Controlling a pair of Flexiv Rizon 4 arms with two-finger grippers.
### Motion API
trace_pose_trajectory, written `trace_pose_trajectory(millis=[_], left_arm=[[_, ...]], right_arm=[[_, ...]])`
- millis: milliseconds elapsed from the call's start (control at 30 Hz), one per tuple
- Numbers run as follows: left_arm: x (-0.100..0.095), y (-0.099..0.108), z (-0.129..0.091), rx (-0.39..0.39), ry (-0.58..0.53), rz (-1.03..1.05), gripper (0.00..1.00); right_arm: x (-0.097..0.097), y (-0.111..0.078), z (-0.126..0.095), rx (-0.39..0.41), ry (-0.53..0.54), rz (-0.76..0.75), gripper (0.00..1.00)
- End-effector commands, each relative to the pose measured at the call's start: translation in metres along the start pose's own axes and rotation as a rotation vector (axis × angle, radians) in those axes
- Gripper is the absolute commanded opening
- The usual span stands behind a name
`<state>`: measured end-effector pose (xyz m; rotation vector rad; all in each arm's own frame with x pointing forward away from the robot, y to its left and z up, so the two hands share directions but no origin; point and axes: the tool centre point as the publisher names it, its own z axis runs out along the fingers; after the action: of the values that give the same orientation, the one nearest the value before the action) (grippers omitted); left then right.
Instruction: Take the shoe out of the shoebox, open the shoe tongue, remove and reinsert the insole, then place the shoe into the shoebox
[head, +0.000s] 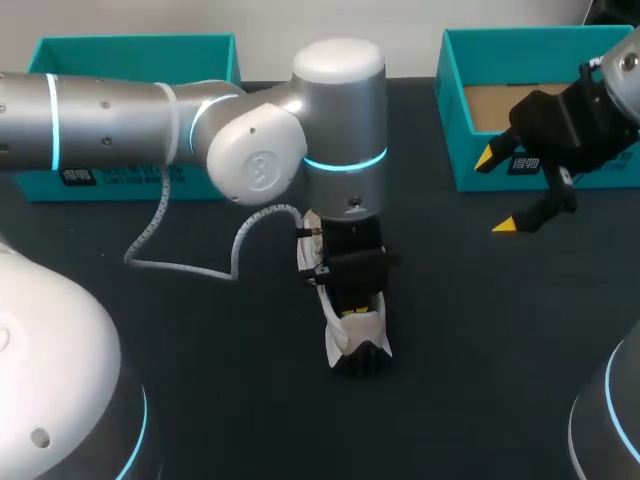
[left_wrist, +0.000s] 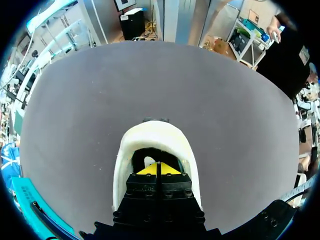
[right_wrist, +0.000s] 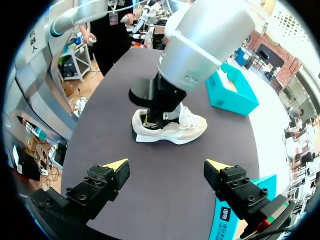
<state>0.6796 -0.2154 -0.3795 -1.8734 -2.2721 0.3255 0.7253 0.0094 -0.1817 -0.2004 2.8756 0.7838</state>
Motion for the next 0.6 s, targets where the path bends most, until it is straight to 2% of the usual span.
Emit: trace_pose_trajectory(millis=[33, 100, 200, 367, 600], left_arm=[[-0.009, 0.007, 0.023, 0.001, 0.043, -0.006, 0.00], [-0.004, 0.007, 0.021, 0.002, 0.045, -0.007, 0.00], [0.001, 0.005, 0.005, 0.004, 0.010, -0.004, 0.00], [-0.001, -0.002, -0.013, 0.017, -0.035, 0.027, 0.00], [-0.014, -0.009, 0.005, 0.035, -0.032, 0.043, 0.00]], right_arm=[[-0.001, 0.000, 0.001, 0.002, 0.002, 0.001, 1.00], [-0.001, 0.000, 0.001, 0.002, 0.002, 0.001, 1.00], [-0.001, 0.000, 0.001, 0.002, 0.002, 0.001, 1.00], [-0.001, 0.000, 0.001, 0.002, 0.002, 0.001, 1.00], [-0.001, 0.000, 0.001, 0.002, 0.002, 0.001, 1.00]])
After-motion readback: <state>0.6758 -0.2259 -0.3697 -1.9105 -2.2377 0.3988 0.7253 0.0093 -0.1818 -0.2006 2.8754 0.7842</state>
